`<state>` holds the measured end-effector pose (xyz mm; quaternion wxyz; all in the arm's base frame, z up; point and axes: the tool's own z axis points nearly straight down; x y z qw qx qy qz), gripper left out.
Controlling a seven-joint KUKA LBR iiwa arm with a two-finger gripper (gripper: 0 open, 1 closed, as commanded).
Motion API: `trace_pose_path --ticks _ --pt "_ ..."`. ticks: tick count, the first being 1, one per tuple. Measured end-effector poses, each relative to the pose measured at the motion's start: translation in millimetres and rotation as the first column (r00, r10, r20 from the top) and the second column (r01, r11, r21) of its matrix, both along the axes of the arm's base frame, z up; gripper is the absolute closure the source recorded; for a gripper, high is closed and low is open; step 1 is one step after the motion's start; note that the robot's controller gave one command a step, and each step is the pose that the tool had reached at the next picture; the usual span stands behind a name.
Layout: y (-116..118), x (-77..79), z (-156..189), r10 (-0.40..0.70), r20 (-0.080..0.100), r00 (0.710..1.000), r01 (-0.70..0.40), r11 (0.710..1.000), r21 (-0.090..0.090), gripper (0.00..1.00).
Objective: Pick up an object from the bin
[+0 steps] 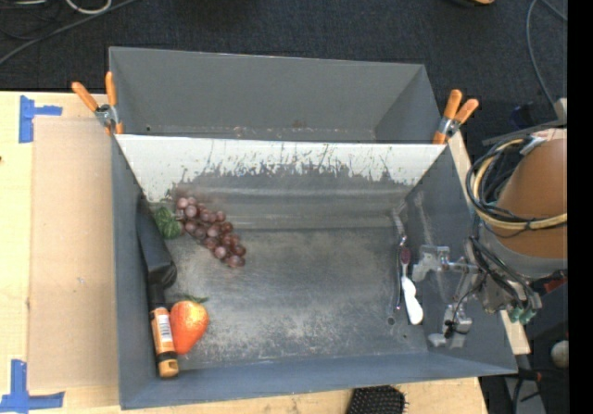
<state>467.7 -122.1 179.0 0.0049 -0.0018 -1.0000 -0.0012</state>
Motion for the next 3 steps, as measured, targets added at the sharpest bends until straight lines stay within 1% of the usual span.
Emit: trace_pose_path --ticks 1,2,3 --pt "1 1.9 4 0.005 0.008 1.0 -0.005 1.0 -0.002 0.0" --pt "-3 49.0 -68 0.389 0.014 0.921 -0.389 0.921 -0.004 0.0" --pt "-6 76.0 -64 0.522 0.009 0.853 -0.522 0.853 0.001 0.0"
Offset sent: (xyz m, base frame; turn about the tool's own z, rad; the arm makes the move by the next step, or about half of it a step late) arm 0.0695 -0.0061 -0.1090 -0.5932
